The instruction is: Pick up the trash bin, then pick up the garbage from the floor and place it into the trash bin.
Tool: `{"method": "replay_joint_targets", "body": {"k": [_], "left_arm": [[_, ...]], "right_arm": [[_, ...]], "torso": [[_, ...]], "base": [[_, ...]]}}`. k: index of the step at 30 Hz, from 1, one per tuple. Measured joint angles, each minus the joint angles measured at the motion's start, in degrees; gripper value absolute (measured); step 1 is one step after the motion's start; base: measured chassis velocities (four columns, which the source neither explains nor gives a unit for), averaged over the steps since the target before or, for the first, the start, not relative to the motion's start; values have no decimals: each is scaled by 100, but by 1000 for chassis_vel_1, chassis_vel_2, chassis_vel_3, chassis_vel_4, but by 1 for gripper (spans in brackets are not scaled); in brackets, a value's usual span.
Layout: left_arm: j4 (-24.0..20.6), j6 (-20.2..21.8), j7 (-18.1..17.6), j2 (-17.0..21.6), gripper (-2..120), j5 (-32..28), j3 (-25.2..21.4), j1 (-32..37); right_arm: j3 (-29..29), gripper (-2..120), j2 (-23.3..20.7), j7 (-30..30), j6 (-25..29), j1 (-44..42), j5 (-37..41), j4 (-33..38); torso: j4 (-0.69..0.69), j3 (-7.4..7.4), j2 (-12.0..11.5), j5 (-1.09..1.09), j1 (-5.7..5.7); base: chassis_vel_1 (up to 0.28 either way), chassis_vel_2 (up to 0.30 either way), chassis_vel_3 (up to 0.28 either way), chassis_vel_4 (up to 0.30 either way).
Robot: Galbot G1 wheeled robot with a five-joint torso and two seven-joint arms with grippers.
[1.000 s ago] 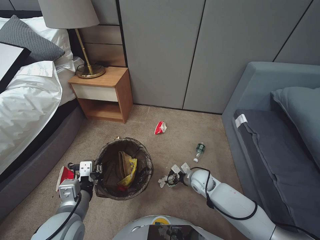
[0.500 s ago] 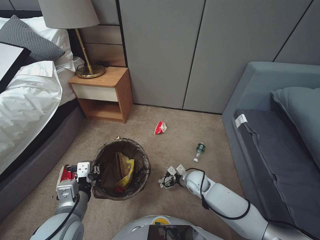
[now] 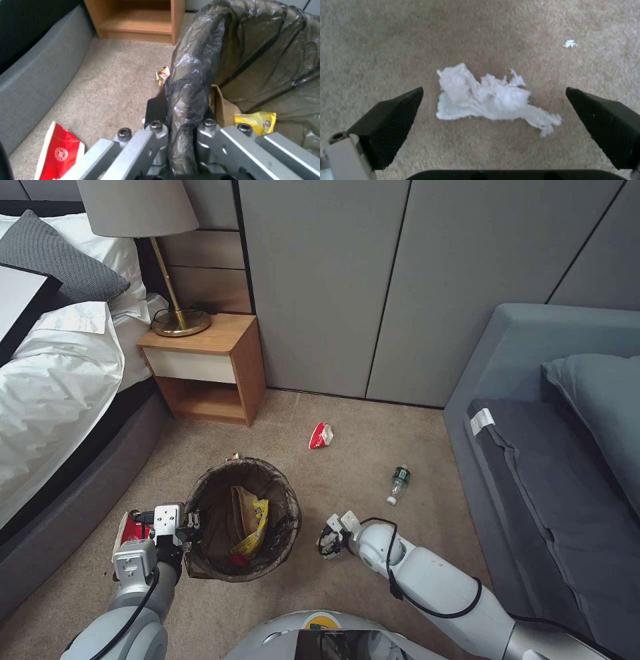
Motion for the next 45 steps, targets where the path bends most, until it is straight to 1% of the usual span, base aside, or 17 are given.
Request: {"method": "replay_joint_targets", "body": {"k": [8, 27, 33, 36, 37, 40, 41, 44, 45], "left_arm": [[0, 0, 0, 11, 5, -29, 7, -34], [0, -5, 0, -5, 5, -50, 13, -23], [0, -9, -2, -12, 5, -34, 13, 2], [0, -13, -4, -26, 5, -18, 13, 12], [0, -13, -4, -26, 5, -18, 13, 12], [0, -16, -4, -33, 5, -14, 19, 16], [0, -16, -4, -33, 5, -14, 19, 16], [0, -18, -5, -32, 5, -11, 20, 19], [0, -18, -5, -32, 5, -11, 20, 19]], "right_arm": [[-76, 100, 82, 173, -186, 25, 3, -34], [-109, 100, 139, 260, -174, 1, 13, -118], [-92, 97, 161, 274, -136, -32, -2, -148], [-74, 91, 158, 274, -80, -64, -37, -157], [-74, 91, 158, 274, -80, -64, -37, -157], [-42, 78, 156, 274, -48, -100, -64, -163], [-42, 78, 156, 274, -48, -100, -64, -163], [-24, 63, 144, 279, -42, -135, -66, -151], [-24, 63, 144, 279, -42, -135, -66, -151]], "torso": [[0, 0, 0, -1, 0], [0, 0, 0, -1, 0], [0, 0, 0, 0, 0], [0, 0, 0, 0, 0], [0, 0, 0, 0, 0], [0, 0, 0, 0, 0], [0, 0, 0, 0, 0], [0, 0, 0, 0, 0], [0, 0, 0, 0, 0]], "base": [[0, 0, 0, 0], [0, 0, 0, 0], [0, 0, 0, 0], [0, 0, 0, 0], [0, 0, 0, 0], [0, 0, 0, 0], [0, 0, 0, 0], [0, 0, 0, 0], [0, 0, 0, 0]]}}
